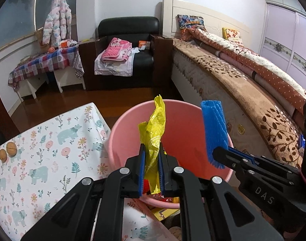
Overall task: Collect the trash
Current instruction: 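Lower both grippers into the bucket and open them to drop the bag and net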
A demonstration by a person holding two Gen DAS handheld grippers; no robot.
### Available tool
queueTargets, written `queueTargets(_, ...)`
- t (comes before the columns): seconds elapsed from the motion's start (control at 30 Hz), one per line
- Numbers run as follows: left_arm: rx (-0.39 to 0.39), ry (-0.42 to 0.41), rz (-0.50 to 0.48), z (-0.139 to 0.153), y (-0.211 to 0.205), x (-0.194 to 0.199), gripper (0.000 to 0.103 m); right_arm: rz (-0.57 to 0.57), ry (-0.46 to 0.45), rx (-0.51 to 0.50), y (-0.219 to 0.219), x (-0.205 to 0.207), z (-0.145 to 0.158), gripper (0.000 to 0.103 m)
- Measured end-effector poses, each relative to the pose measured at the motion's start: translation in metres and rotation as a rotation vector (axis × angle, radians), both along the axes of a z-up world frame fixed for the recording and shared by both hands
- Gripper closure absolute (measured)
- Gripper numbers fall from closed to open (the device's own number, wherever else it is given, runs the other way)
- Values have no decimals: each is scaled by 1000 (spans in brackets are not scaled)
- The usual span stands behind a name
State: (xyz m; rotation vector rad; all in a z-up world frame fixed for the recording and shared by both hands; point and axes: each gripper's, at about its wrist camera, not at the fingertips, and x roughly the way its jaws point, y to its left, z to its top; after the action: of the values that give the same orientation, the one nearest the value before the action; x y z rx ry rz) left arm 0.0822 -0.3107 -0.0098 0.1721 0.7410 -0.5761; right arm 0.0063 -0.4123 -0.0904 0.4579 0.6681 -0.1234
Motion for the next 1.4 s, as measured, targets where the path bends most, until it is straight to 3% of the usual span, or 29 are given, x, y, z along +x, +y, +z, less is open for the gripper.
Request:
queueTargets(0.53, 43, 51, -12, -26, -17, 25, 92, -13, 51, -5, -7, 22, -15, 94)
queueTargets(1.4, 53, 98, -9, -38, -28, 43, 92, -31, 88, 0, -7, 37, -23, 94)
